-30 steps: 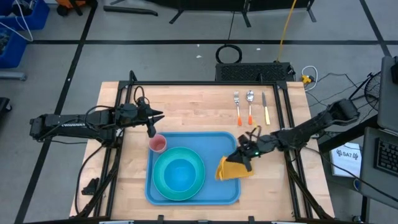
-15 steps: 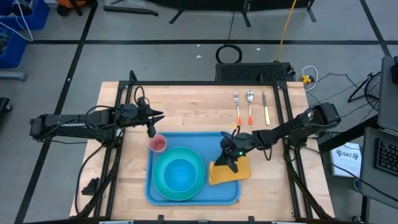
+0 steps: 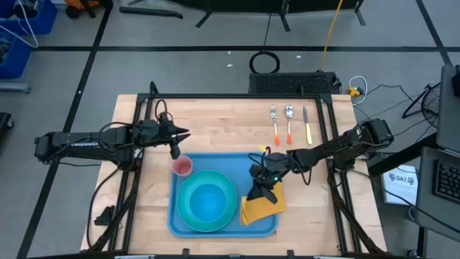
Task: Set up tray
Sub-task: Put the yellow napkin to the right of the blue plate on the blue serving tray
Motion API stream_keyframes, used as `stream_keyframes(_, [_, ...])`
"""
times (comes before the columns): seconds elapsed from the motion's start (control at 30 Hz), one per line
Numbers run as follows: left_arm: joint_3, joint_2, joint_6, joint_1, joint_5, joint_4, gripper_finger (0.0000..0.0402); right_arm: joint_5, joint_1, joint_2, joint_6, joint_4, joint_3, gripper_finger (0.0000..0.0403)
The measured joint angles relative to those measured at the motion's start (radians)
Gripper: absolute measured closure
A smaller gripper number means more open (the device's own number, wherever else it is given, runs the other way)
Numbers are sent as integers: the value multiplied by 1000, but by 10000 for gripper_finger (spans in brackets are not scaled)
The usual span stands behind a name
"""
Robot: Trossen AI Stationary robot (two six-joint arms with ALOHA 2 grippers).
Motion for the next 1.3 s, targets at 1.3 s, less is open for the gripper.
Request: stream_keyframes(1.3, [0,0,19,0,-1,-1,314,758,63,-2,216,-374,-136,403])
